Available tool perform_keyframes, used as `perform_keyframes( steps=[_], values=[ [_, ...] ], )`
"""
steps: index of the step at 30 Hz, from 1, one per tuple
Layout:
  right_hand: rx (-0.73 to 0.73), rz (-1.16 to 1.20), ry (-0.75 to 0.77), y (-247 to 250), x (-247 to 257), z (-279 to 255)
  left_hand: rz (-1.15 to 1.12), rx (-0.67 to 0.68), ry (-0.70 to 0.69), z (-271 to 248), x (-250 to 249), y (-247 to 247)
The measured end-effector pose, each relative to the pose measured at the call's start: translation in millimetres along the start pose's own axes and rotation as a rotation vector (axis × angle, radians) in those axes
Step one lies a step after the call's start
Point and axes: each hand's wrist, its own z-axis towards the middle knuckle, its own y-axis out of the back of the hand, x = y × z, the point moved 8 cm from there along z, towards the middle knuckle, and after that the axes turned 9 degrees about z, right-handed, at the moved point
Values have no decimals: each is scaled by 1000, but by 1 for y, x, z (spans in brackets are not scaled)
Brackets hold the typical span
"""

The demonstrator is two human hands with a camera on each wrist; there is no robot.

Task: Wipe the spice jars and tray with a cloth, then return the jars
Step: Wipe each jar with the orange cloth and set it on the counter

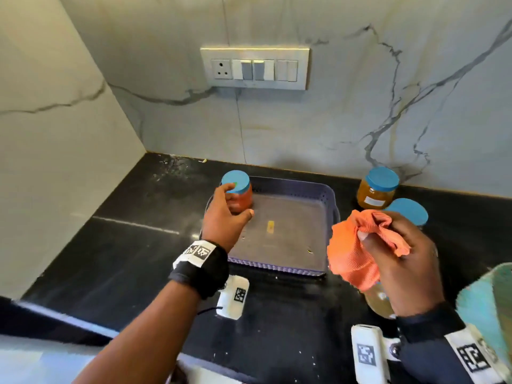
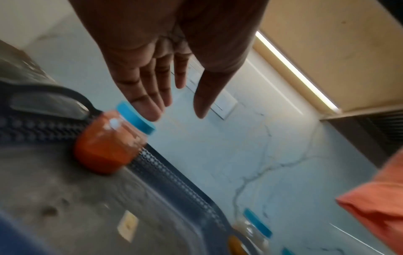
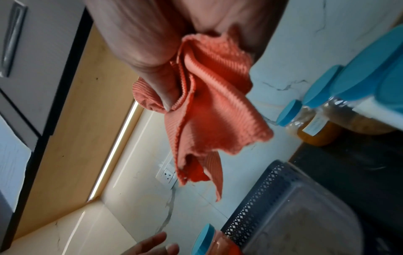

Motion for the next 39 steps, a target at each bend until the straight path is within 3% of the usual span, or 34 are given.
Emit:
perform_keyframes(
  steps=[3, 6, 13, 16, 19, 25, 39],
  values=[
    [20, -44, 11, -27, 4, 8, 170, -1, 26, 38, 29, 33],
    [-1, -67, -30, -42, 2, 12, 319, 100, 23, 80, 57, 39],
    [-111, -139, -125, -61, 2, 19, 566, 385, -83, 143, 87, 8],
    [-132, -182, -148, -70, 4, 20, 632, 412, -158, 154, 81, -11],
    [-133, -202, -166, -81, 2, 19, 656, 451, -142, 155, 81, -23],
    [-121, -214, -183, -99, 0, 18, 768, 442, -163, 157, 74, -27],
    [-72, -252, -167, -105, -9, 19, 729, 400, -204, 162, 72, -26]
  ],
)
